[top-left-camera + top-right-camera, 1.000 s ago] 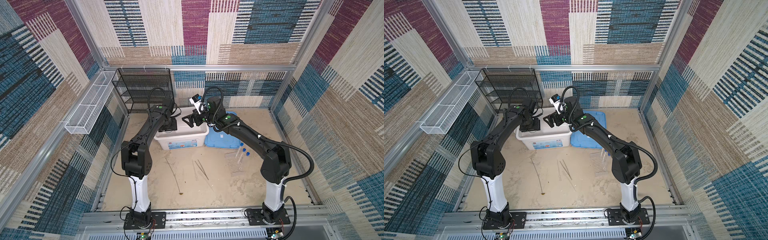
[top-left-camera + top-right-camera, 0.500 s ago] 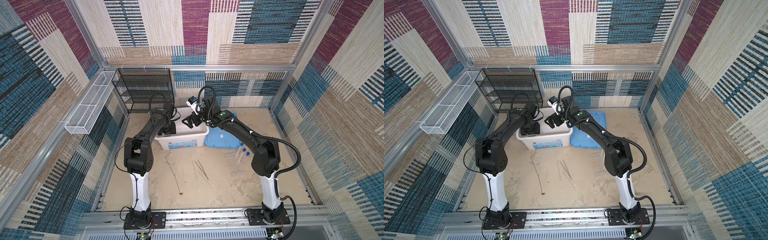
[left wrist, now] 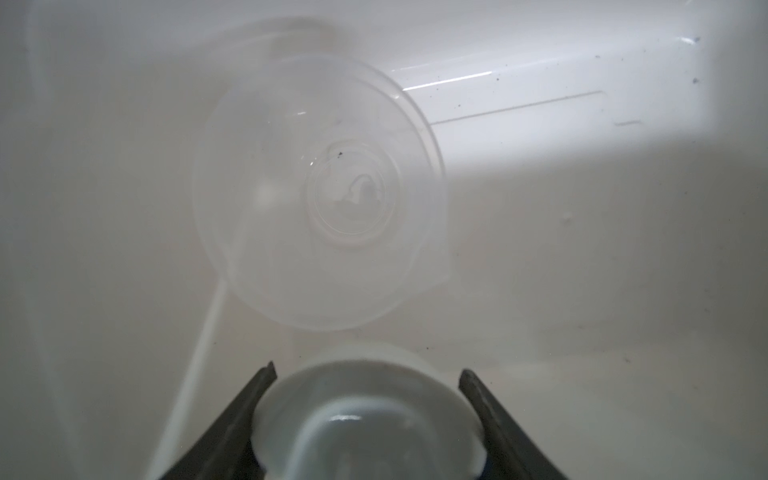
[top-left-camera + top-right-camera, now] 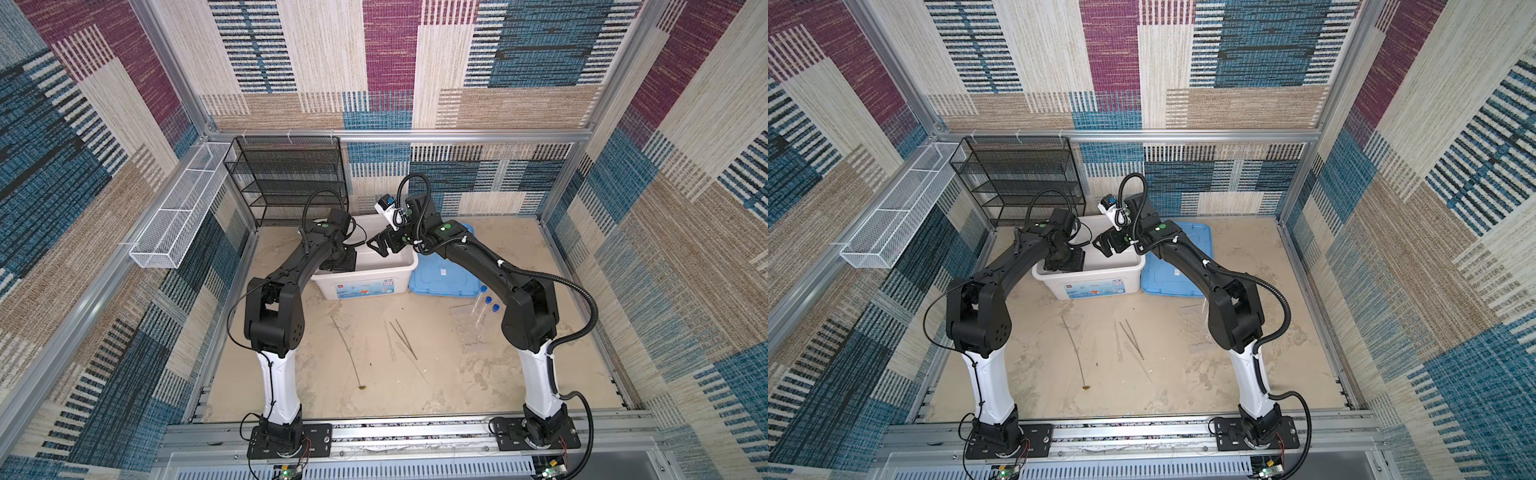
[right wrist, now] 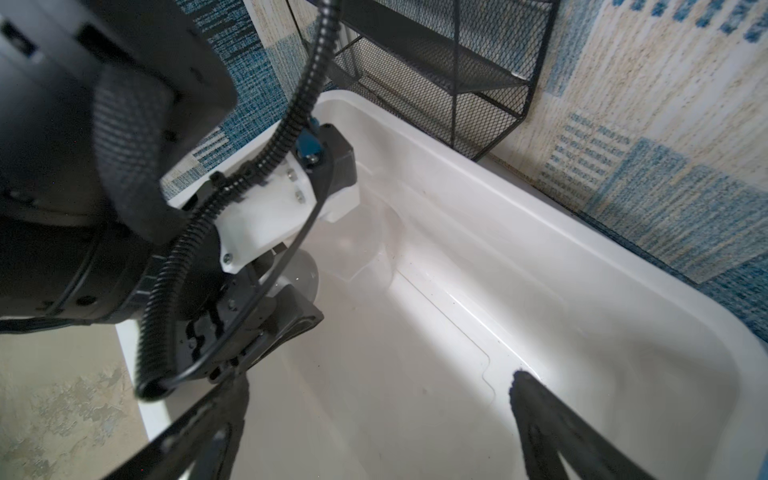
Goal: Organize the chemistry lab equipment
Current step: 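Lower the white dish into the bin with the left gripper while the right nears, then lower the dish to the bin floor and open the left gripper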
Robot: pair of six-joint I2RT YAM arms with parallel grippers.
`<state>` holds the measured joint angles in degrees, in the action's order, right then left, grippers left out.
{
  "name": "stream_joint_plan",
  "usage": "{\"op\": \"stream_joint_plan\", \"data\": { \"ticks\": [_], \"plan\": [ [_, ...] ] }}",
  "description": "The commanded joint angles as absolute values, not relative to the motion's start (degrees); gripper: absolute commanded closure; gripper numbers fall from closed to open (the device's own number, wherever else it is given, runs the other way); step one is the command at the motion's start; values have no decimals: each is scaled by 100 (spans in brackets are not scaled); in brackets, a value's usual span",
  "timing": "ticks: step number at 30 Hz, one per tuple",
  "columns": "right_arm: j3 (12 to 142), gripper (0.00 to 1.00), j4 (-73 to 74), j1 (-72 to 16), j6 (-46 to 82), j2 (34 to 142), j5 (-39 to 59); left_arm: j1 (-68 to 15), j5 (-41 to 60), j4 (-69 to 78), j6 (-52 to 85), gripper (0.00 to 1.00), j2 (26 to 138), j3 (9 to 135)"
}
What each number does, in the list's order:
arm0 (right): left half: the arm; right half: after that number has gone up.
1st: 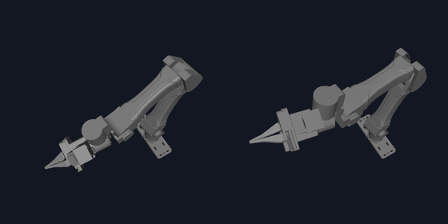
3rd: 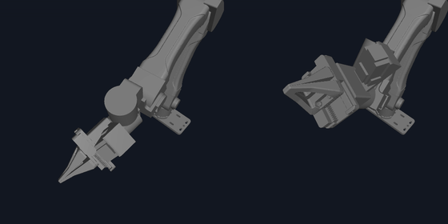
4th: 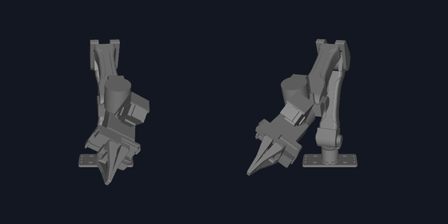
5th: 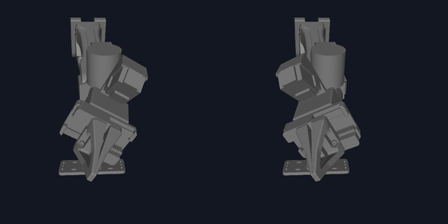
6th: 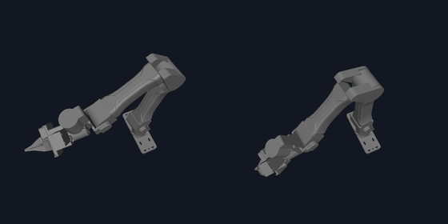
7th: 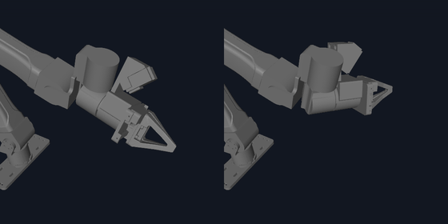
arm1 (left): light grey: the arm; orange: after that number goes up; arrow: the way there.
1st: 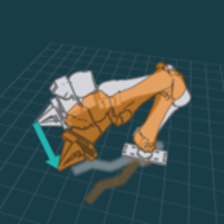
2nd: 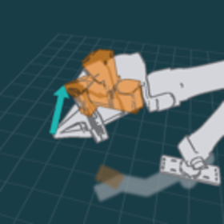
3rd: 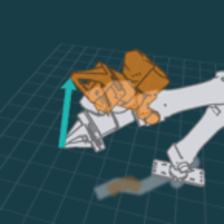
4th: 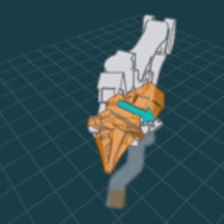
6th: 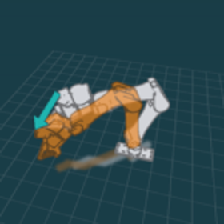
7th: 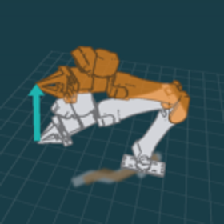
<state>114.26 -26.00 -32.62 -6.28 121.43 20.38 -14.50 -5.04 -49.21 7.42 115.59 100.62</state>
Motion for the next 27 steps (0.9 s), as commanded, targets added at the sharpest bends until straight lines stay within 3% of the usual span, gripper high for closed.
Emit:
{"op": "stream_joint_plan", "data": {
  "ticks": [1, 12, 27],
  "plan": [
    [11399, 1, -2523, -3234, -692, 12092, 2063, -1450, -199, -4561, -44, 45, 11484, 9997],
    [11343, 1, -2479, -3199, -692, 12094, 2172, -1433, -141, -4539, -964, 44, 11710, 10170],
    [11156, 1, -2349, -3190, -693, 12014, 2148, -1396, -408, -4471, -1079, 43, 11977, 10129]
  ]
}}
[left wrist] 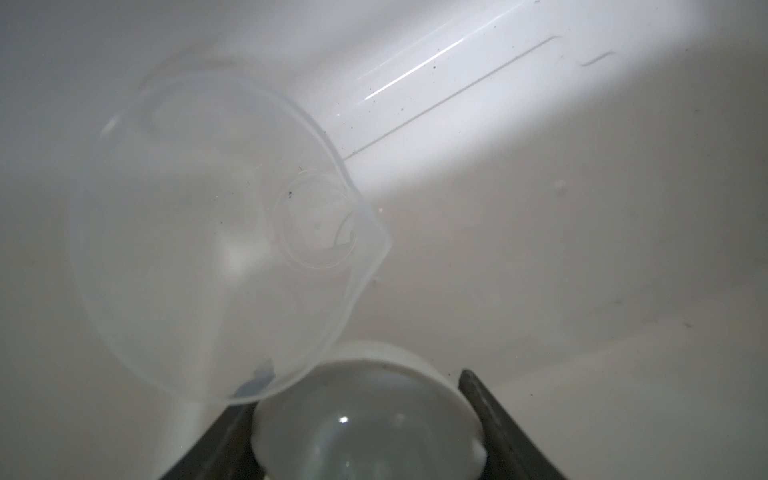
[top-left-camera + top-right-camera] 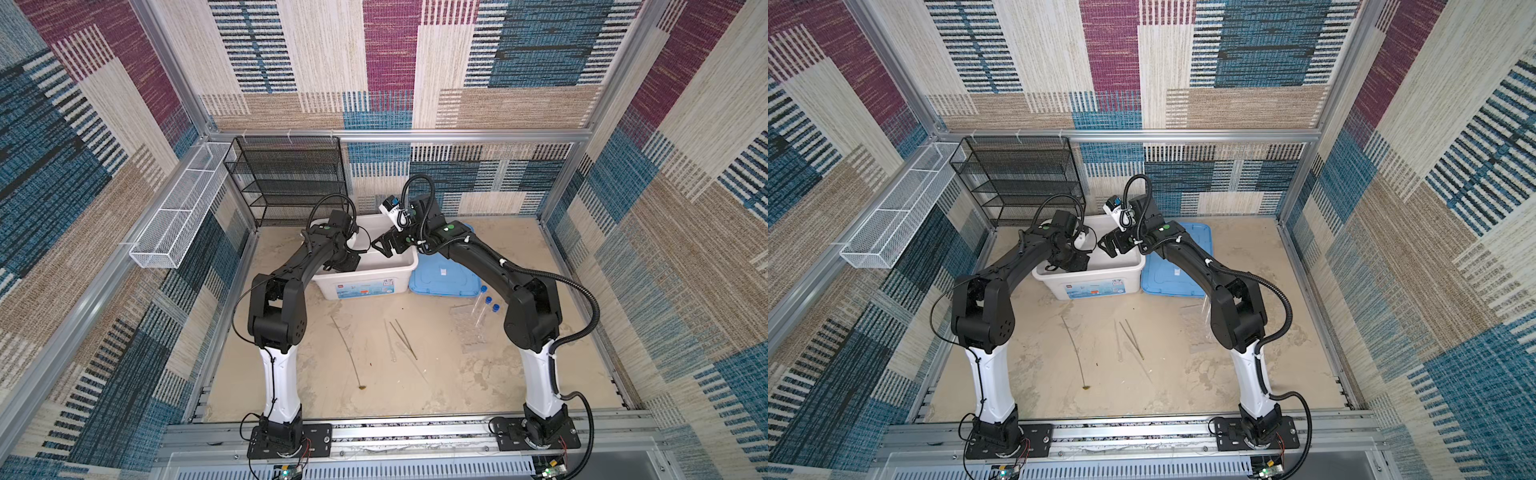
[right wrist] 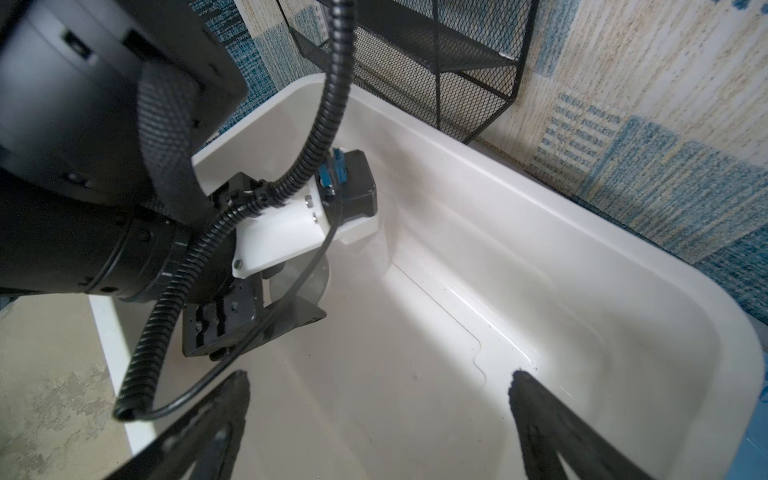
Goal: Organize the chemistry lab equipment
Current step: 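Lower the dish to the bin floor and open the left gripper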
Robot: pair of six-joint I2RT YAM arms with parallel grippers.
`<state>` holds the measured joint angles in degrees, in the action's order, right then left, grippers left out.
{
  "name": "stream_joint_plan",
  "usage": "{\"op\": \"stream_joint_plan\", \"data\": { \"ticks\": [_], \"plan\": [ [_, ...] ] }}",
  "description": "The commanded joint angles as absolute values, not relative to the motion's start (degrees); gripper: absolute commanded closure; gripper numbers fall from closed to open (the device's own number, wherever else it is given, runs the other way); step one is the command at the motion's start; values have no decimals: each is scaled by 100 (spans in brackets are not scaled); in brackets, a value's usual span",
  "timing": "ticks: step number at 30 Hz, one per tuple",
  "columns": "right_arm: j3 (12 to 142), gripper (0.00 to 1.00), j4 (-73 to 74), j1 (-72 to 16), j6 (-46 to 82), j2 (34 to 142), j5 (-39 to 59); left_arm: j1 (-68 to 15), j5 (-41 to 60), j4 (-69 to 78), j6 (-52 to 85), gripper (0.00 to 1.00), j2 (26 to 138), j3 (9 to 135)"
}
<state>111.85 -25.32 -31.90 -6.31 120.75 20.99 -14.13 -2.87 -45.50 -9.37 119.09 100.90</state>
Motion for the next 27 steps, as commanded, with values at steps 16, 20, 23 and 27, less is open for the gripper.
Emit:
{"op": "stream_joint_plan", "data": {
  "ticks": [16, 20, 23, 27],
  "plan": [
    [11450, 2, -2487, -3184, -828, 12261, 2092, -1396, -670, -4149, -992, 36, 12195, 9870],
    [11436, 1, -2479, -3182, -810, 12283, 2113, -1393, -590, -4039, -983, 36, 12178, 9791],
    [11438, 1, -2479, -3181, -801, 12304, 2115, -1396, -596, -4034, -943, 36, 12243, 9737],
    [11392, 1, -2465, -3182, -798, 12290, 2123, -1397, -680, -3997, -909, 35, 12243, 9638]
  ]
}}
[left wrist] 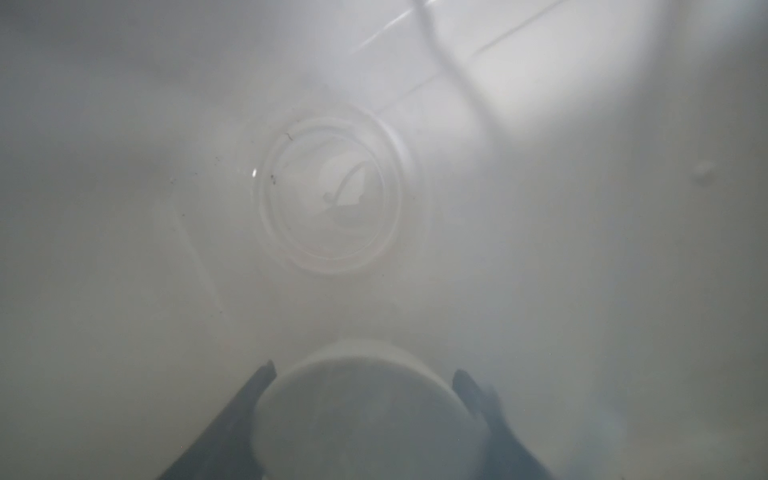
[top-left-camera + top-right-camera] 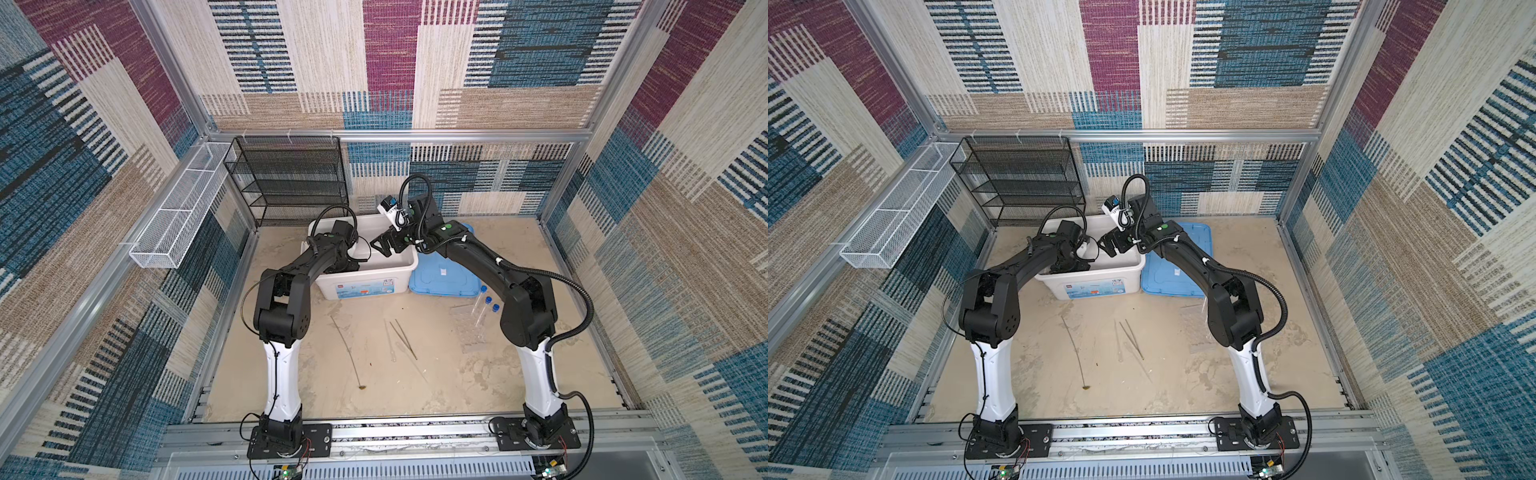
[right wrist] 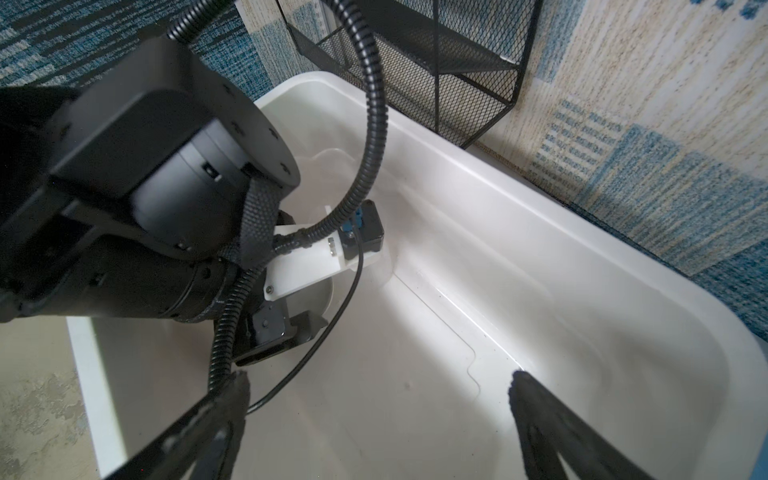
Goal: Organize the chemistry lab equipment
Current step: 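Lower the dish to the bin floor and open the left gripper, then withdraw the left gripper from the bin down over the thin glass rod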
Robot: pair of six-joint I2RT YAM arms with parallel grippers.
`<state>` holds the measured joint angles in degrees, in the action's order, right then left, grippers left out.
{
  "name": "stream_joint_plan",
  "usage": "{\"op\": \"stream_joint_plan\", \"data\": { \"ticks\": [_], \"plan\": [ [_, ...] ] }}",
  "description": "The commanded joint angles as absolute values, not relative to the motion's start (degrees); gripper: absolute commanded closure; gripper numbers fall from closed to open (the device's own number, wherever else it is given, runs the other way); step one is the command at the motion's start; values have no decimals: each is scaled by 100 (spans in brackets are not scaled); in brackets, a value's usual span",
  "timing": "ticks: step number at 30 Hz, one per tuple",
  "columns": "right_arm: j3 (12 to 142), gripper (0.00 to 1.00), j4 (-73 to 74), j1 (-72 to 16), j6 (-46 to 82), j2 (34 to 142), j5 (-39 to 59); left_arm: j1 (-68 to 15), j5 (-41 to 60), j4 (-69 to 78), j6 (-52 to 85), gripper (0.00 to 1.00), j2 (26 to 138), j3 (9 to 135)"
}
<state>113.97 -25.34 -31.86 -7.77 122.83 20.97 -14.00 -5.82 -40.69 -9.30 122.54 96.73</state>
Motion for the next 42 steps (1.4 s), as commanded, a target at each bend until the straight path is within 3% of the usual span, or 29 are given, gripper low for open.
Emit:
{"op": "stream_joint_plan", "data": {
  "ticks": [1, 14, 29, 42],
  "plan": [
    [11382, 1, -2461, -3182, -794, 12295, 2121, -1397, -696, -3976, -919, 35, 12235, 9625],
    [11401, 1, -2464, -3183, -784, 12287, 2100, -1406, -632, -4015, -857, 17, 12120, 9685],
    [11303, 1, -2183, -3173, -567, 11893, 2211, -1415, -267, -4052, -421, 9, 11177, 9743],
    [10777, 0, -1679, -3173, -287, 10884, 2138, -1415, 443, -4034, 450, 10, 9894, 9583]
  ]
}}
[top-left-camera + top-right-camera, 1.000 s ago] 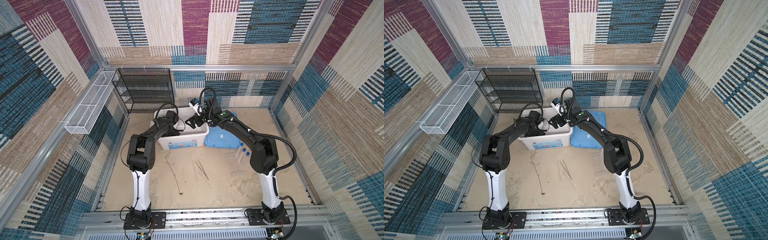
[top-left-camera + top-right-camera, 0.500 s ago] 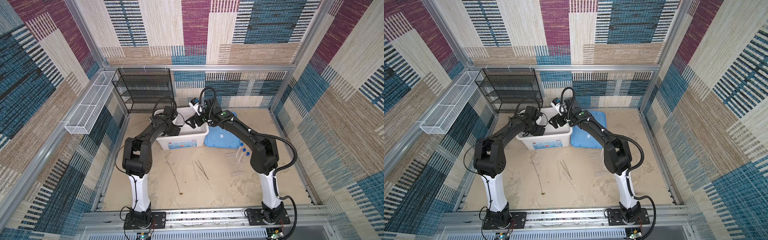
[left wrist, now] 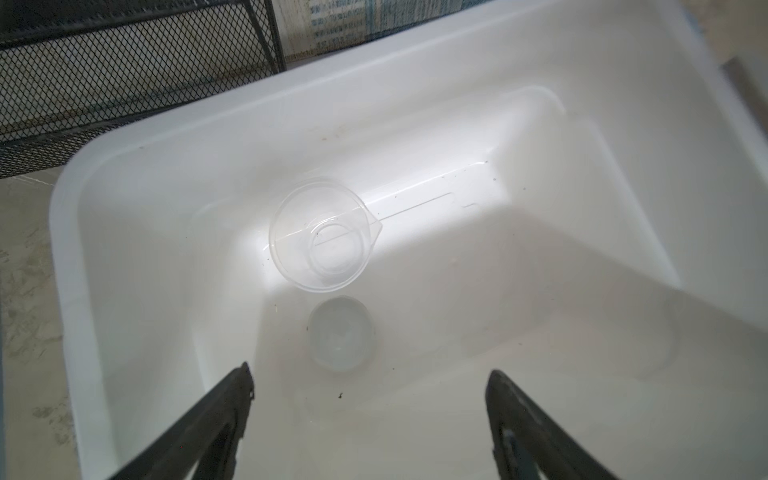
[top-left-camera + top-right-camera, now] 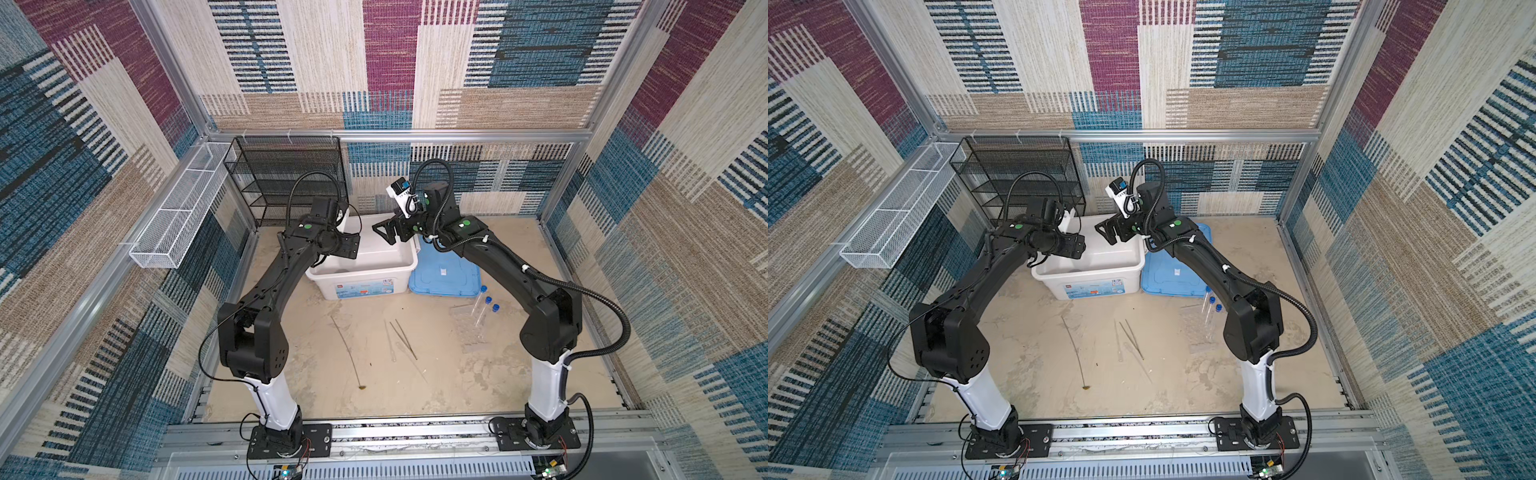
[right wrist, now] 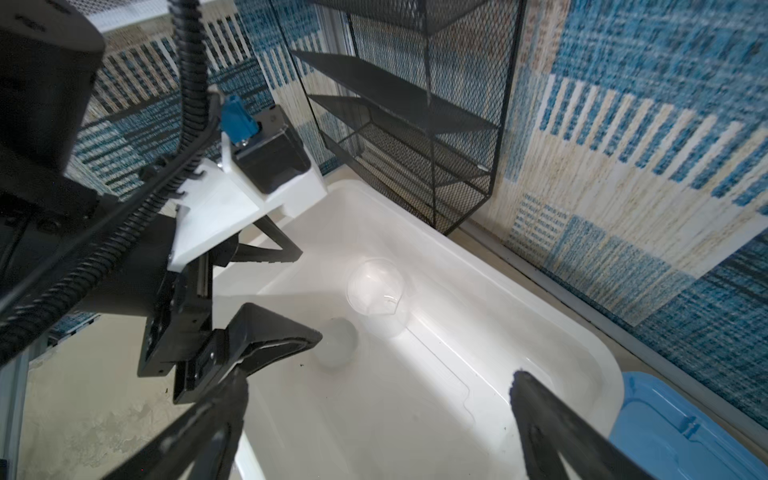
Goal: Organize the chemistry lab equipment
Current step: 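Withdraw the left gripper from the bin down over the thin glass rod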
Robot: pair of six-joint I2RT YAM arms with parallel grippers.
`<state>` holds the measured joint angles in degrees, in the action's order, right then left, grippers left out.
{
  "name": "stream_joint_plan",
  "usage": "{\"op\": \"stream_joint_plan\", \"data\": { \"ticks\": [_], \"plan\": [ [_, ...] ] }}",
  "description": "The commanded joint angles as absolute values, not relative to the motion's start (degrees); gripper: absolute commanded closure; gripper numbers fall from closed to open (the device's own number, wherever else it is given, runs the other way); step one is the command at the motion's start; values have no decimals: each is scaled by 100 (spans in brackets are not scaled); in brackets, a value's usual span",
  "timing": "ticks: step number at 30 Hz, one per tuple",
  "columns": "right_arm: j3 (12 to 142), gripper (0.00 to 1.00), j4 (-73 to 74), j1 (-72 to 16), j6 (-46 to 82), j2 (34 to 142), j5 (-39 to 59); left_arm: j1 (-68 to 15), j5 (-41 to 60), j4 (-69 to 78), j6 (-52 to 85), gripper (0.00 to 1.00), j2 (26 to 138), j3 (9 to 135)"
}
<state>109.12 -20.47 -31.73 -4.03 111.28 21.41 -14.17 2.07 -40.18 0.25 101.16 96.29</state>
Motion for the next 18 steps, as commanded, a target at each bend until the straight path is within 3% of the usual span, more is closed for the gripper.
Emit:
{"op": "stream_joint_plan", "data": {
  "ticks": [1, 6, 14, 18],
  "plan": [
    [10698, 0, -1647, -3173, -280, 10770, 2153, -1414, 476, -4033, 611, 9, 9758, 9541],
    [10296, 0, -1665, -3173, -276, 10255, 2172, -1414, 871, -4072, 1317, 0, 9107, 9299],
    [9016, 1, -1507, -3182, -269, 9290, 2328, -1411, 1316, -4325, 2010, 0, 8156, 8638],
    [8307, 1, -1397, -3199, -307, 8758, 2374, -1449, 1210, -4758, 1964, 6, 7719, 8177]
  ]
}}
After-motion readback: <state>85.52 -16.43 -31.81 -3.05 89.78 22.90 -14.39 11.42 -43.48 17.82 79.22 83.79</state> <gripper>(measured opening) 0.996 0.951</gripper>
